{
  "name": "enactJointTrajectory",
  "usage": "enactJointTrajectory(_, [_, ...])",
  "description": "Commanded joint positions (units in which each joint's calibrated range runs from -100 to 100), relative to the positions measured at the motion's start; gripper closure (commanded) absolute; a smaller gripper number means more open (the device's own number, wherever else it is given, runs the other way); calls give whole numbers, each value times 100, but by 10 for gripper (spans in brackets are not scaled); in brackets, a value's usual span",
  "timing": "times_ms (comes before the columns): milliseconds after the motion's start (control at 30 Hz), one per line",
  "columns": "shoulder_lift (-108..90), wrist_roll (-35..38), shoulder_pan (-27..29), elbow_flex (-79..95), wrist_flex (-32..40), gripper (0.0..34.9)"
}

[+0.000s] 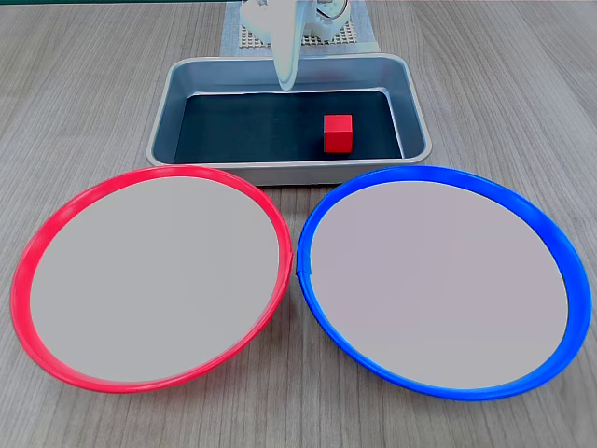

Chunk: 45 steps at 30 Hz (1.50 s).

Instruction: Move a red block from tray to red dish

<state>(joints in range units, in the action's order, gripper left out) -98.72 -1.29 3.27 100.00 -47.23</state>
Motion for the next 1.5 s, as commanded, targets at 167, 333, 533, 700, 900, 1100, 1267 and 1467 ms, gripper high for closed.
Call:
enactJointTrajectory(167, [-34, -151, -294, 0, -11, 346])
enactJointTrajectory(333, [-34, -151, -294, 0, -11, 346])
enactJointTrajectory(533, [-34, -151, -294, 0, -11, 346])
enactJointTrajectory(700, [-34, -151, -294, 0, -11, 346])
enactJointTrajectory(900, [-34, -151, -294, 0, -11, 346])
enactJointTrajectory(1100, [-34, -151, -294, 0, -11, 346])
enactJointTrajectory(1267, [-34, -151, -294, 0, -11, 346])
enactJointTrajectory(1467, [51, -59, -502, 0, -19, 346])
